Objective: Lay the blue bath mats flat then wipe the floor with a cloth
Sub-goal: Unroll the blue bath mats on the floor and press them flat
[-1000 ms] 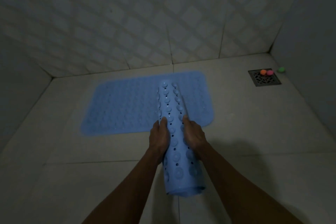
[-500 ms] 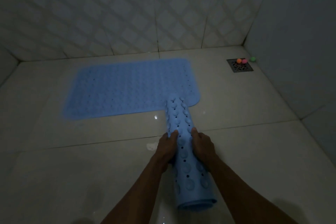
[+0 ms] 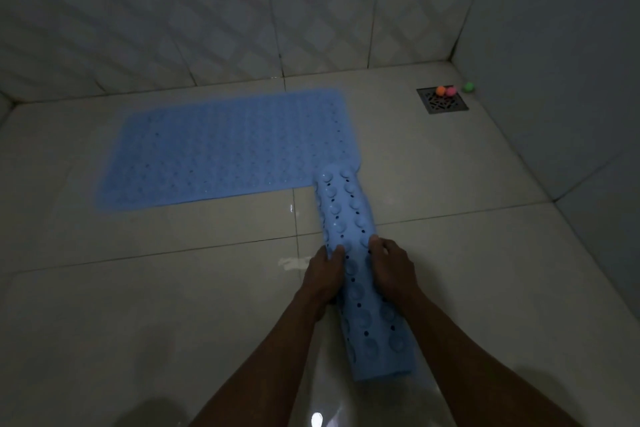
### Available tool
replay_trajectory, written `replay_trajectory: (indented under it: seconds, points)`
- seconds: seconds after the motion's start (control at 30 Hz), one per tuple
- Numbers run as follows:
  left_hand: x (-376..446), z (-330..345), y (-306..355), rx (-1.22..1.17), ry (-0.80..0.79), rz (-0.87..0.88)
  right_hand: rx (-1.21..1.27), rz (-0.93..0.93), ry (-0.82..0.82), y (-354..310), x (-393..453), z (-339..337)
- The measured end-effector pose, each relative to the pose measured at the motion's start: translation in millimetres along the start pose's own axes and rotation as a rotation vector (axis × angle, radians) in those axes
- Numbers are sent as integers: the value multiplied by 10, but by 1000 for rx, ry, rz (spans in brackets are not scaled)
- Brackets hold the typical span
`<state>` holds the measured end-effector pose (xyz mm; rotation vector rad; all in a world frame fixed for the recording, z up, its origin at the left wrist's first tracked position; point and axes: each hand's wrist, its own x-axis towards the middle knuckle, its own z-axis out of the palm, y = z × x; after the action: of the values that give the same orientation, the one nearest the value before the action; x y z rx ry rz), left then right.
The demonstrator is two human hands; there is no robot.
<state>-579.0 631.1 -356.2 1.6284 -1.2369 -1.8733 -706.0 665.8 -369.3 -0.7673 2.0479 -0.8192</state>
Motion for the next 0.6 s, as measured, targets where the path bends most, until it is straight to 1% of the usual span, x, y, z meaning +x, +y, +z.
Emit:
replay_trajectory:
  seconds: [0.13,0.4,0.47,0.53,0.6]
  points:
    - [92,80,69,23,29,-20,8,7,6,8,115,-11]
    - [198,149,68,106,96,14,4,10,-21,11,195,-56]
    - [186,143,65,130,114,17,-82,-8,6,5,179,-38]
    - [173,113,55,179,179,39,-205,-34,43,-8,155,-6]
    - [150,40,47,204,256,81,-174,-21,45,-51,122,47]
